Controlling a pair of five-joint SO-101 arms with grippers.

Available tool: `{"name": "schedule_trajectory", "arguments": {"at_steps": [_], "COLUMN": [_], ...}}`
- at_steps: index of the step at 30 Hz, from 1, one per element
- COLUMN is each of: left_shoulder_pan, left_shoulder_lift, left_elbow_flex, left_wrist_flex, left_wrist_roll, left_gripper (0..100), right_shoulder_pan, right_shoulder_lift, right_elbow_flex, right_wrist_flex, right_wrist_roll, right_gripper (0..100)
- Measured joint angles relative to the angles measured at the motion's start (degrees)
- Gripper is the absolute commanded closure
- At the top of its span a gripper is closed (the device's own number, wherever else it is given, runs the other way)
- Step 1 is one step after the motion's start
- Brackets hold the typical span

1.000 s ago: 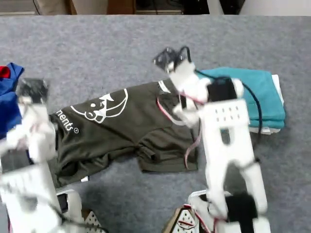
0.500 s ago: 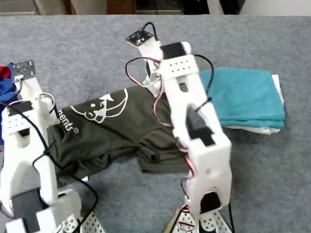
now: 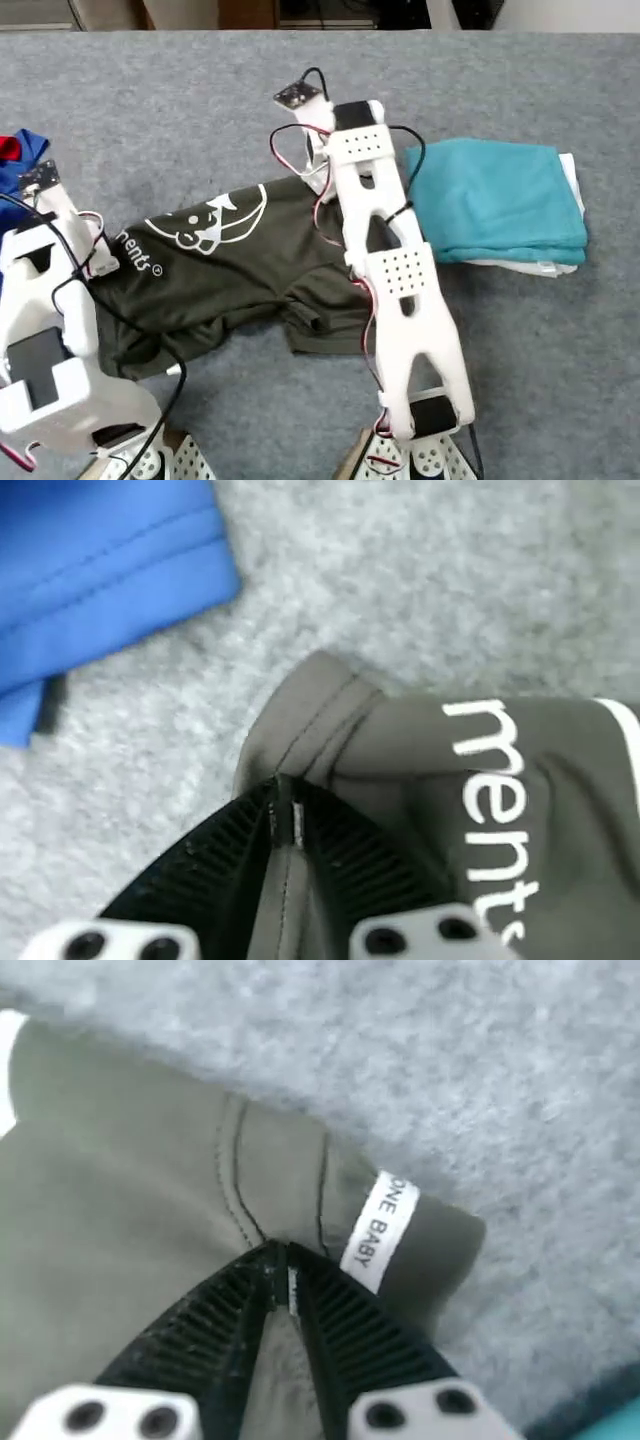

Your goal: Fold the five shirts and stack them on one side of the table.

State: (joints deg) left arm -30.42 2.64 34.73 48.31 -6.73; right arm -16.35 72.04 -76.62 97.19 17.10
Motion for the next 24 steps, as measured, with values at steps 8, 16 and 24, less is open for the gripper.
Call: {"name": "schedule_trajectory", "arguments": {"at_steps": [8, 16, 24], "left_shoulder_pan": [-4.0, -4.4, 1.5], "left_shoulder_lift": [0.3, -3.3, -24.7], "left_elbow_flex": [-0.4, -4.7, -4.9], "left_wrist_flex": [1.4, 9.9, 25.0], "left_wrist_roll": [-8.4, -11.0, -12.5], "left_gripper": [98, 98, 98], "right_shoulder_pan": [1.3, 1.2, -0.8], "right_shoulder_lift": [2.1, -1.5, -22.5], "right_elbow_flex": [-4.5, -9.8, 7.7], "right_wrist_flex": [0.0, 4.0, 4.0], "right_wrist_roll": [1.8, 3.1, 3.1], "right_gripper": [97.2, 97.2, 97.2]}}
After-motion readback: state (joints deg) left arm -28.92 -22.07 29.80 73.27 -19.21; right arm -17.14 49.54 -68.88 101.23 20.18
